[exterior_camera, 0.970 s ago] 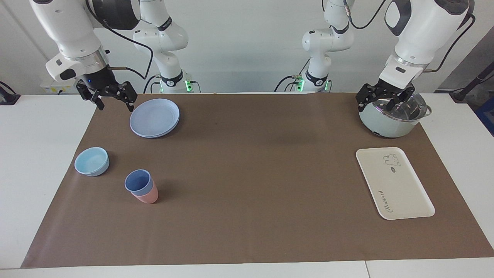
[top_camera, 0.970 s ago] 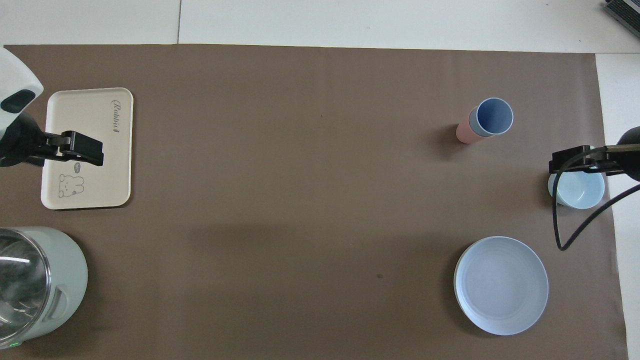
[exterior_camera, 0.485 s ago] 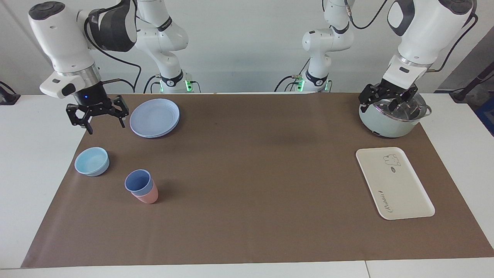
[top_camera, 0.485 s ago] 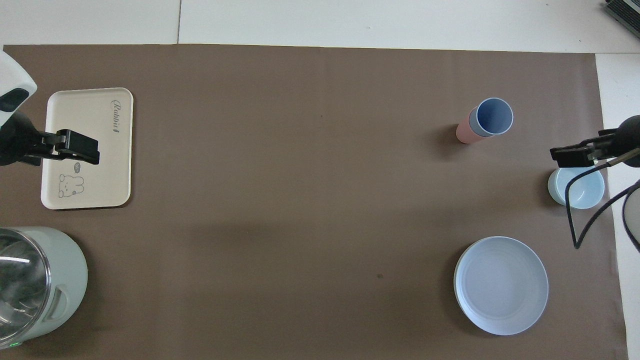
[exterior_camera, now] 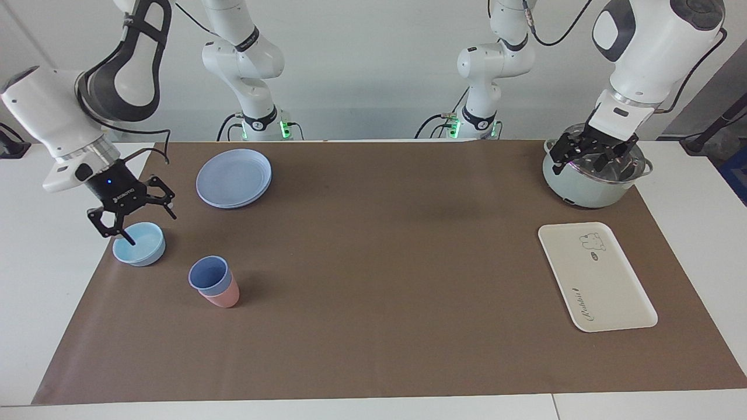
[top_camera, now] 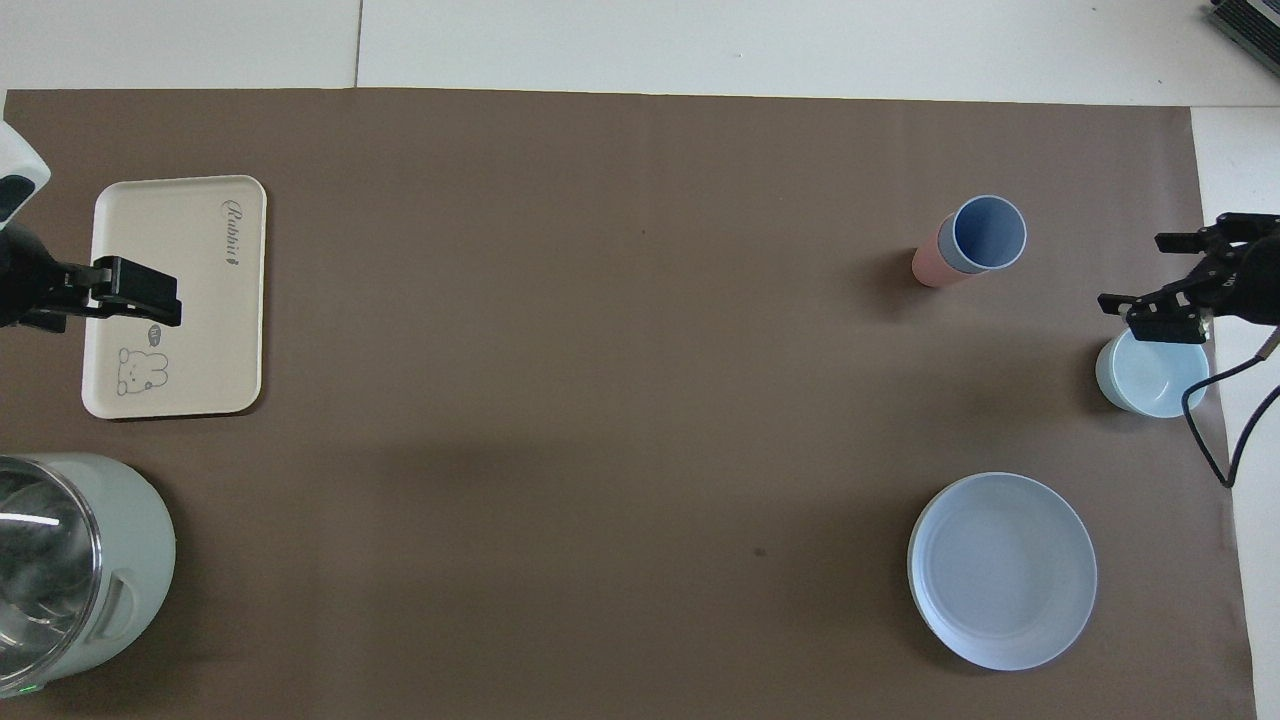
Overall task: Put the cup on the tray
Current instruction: 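Move the right gripper toward the pink-and-blue cup and open it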
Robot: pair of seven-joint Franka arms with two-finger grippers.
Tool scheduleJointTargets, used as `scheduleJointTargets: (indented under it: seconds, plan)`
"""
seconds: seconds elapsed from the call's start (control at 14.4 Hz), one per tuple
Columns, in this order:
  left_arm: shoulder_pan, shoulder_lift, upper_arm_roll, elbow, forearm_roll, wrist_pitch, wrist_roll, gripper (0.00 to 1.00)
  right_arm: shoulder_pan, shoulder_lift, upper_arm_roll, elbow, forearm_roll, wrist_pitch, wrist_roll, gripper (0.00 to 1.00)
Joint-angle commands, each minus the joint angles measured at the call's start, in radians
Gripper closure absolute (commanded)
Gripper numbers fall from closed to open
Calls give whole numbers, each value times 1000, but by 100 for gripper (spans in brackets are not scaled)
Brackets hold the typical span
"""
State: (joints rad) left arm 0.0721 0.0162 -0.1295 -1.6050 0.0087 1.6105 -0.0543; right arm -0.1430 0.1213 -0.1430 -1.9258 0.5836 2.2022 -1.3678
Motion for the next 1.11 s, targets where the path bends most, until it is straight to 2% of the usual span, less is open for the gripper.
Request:
scheduleJointTargets:
  seconds: [0.0, 0.28, 0.55, 0.97, 1.04]
  plan:
    - [2, -15, -9, -27, -1, 6, 7, 0, -9, 82, 8, 10, 170, 33, -193, 0]
    - [11, -13, -9, -27, -1, 19, 10, 0, -9, 164, 10, 11, 404, 22, -379, 0]
    - [9, -15, -9, -29, 1, 20, 8, 0, -33, 270, 10, 16, 616, -59, -617, 0]
    - [14, -13, -9, -27, 1, 29, 11, 0, -24, 305, 13, 17, 697, -64, -657, 0]
    - [14, -13, -9, -27, 1, 31, 11, 0, -23, 316, 13, 17, 741, -70, -683, 0]
